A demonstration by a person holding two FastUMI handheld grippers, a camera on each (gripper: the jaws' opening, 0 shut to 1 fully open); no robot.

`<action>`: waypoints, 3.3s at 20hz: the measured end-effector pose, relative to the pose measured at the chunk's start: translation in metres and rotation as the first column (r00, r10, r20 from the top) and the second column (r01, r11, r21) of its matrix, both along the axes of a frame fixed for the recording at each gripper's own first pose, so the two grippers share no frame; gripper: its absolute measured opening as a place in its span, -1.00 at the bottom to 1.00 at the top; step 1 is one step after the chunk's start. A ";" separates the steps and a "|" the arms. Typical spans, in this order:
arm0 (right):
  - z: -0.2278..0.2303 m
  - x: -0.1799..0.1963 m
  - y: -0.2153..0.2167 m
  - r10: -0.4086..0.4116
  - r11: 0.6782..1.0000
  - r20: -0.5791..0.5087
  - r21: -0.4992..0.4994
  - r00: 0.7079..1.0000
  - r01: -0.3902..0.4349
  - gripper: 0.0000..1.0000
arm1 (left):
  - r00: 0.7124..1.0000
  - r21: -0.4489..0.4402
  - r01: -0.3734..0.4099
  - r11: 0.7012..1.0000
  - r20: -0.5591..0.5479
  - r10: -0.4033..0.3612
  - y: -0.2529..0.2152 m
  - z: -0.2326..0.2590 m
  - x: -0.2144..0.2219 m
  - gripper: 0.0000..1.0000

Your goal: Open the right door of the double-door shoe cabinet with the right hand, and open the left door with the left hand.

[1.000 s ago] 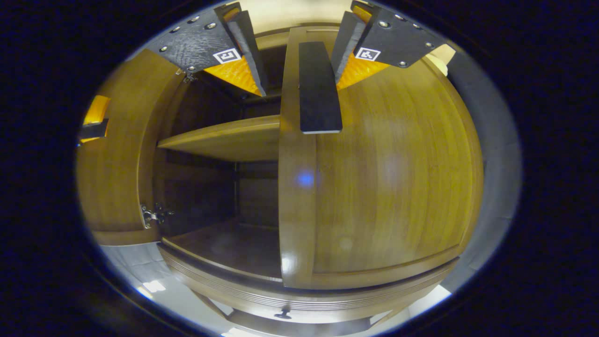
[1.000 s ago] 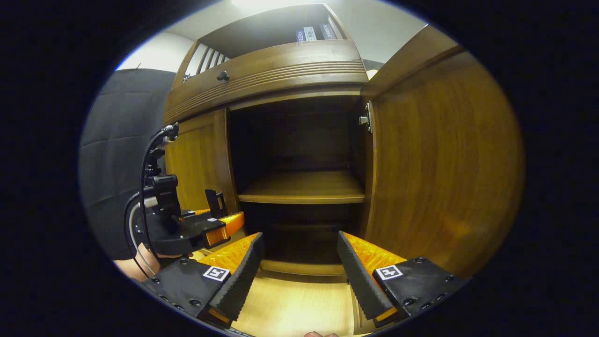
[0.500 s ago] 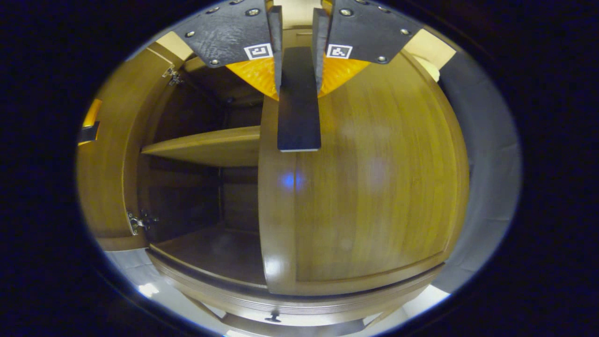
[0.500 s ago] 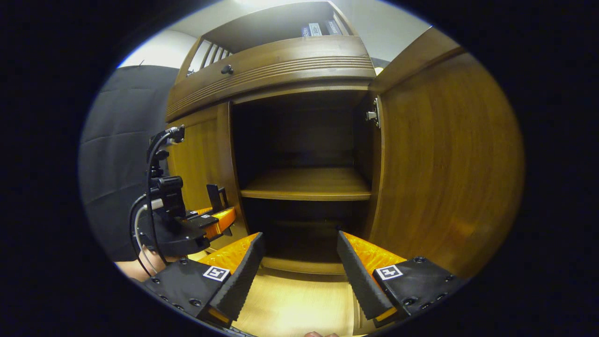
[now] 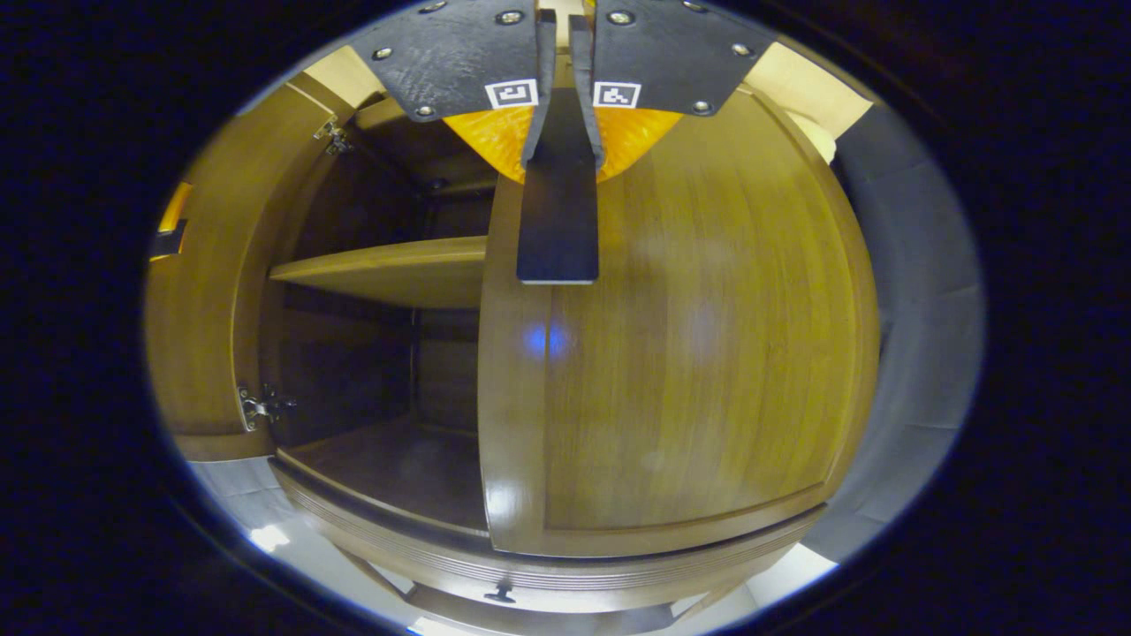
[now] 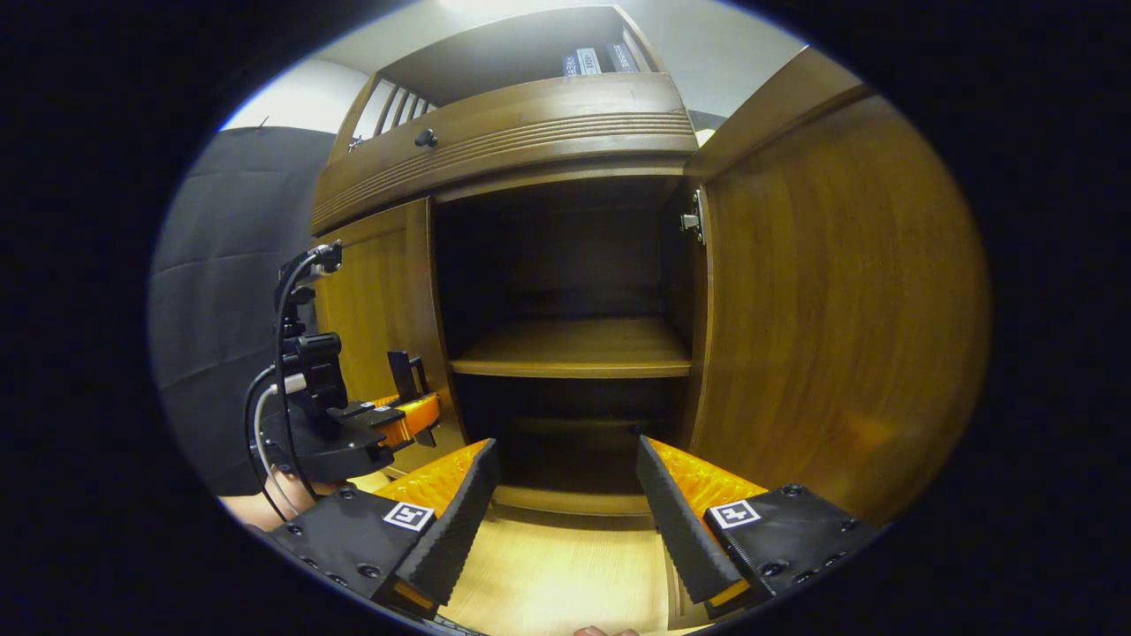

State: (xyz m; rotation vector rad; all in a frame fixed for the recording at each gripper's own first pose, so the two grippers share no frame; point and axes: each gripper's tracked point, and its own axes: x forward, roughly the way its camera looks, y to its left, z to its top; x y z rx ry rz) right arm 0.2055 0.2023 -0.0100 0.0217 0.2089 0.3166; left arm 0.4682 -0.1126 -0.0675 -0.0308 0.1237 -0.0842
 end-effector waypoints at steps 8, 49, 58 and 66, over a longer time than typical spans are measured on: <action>-0.004 -0.010 0.001 -0.035 0.999 -0.011 0.024 0.999 0.035 0.86 | 1.000 -0.005 0.016 1.000 0.005 -0.016 0.006 0.008 -0.031 -0.84; -0.011 -0.076 0.084 0.017 1.000 0.025 0.005 1.000 -0.017 0.86 | 0.993 -0.032 0.002 0.999 0.118 0.002 0.190 0.017 -0.202 -0.88; -0.006 -0.072 0.075 0.015 1.000 0.027 -0.009 1.000 -0.015 0.86 | 0.993 0.044 -0.009 0.999 0.121 0.004 0.287 0.022 -0.201 -0.89; 0.007 -0.063 0.035 -0.044 0.998 0.075 -0.052 0.996 0.048 0.86 | 0.994 0.053 -0.019 0.998 0.106 0.013 0.300 0.022 -0.202 -0.90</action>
